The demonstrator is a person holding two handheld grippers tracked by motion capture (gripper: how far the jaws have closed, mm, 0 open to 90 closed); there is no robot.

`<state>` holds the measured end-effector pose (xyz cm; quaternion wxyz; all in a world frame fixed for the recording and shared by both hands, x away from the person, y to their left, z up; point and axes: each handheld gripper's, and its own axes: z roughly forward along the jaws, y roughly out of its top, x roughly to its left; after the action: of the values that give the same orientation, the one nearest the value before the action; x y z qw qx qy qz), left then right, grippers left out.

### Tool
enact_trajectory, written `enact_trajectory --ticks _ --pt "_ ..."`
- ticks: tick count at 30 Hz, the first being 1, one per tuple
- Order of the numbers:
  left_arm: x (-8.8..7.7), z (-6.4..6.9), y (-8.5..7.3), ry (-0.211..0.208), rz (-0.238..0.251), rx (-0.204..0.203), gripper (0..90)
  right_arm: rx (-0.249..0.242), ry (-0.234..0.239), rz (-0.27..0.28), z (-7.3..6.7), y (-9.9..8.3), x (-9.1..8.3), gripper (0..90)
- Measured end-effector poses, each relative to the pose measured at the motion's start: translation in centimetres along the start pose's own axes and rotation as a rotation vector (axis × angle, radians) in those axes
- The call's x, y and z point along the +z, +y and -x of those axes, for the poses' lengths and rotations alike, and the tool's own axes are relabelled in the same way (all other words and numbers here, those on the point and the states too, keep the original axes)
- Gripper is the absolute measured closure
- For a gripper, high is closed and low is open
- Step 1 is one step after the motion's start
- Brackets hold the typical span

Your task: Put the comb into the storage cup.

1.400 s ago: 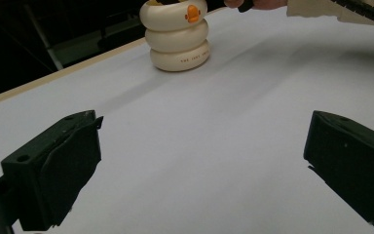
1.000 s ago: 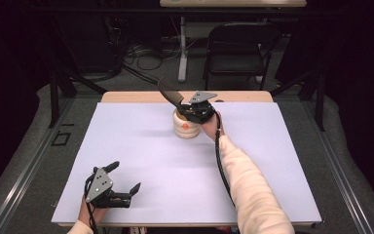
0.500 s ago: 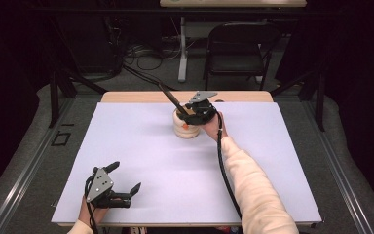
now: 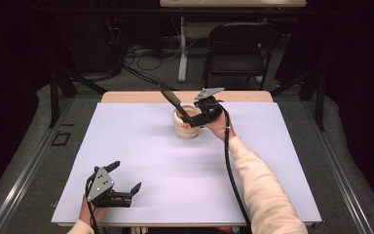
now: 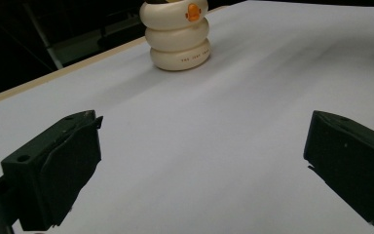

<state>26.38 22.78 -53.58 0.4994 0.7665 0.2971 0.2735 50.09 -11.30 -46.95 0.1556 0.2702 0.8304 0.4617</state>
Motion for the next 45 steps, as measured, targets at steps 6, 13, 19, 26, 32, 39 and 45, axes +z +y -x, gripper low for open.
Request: enact_trajectory --ticks 6,13,19,26,32,39,45 --pt "0.1 0.0 0.0 -0.005 -0.004 -0.001 0.2 0.004 0.015 -0.021 0.0 0.1 -1.2 9.3" --pt "0.0 0.1 0.0 -0.001 -0.003 0.001 0.2 0.004 0.029 -0.05 -0.1 -0.1 -2.5 4.8" --pt "-0.1 0.1 -0.1 0.003 0.0 0.001 0.1 -0.01 0.048 -0.071 -0.7 -0.5 -3.5 2.6" --pt "-0.1 0.1 -0.1 0.002 0.001 0.002 0.2 -0.003 0.079 -0.087 -1.4 -1.3 -4.9 0.0" --pt "-0.1 0.1 0.0 0.003 0.0 0.002 0.2 0.005 0.095 -0.084 -2.0 -2.2 -6.4 0.0" --pt "-0.1 0.1 0.0 0.004 -0.002 0.001 0.2 0.008 0.099 -0.08 -2.6 -3.4 -7.9 0.0" --pt "-0.1 0.1 -0.1 0.003 -0.001 -0.001 0.1 0.011 0.1 -0.091 -3.2 -4.3 -8.8 0.0"
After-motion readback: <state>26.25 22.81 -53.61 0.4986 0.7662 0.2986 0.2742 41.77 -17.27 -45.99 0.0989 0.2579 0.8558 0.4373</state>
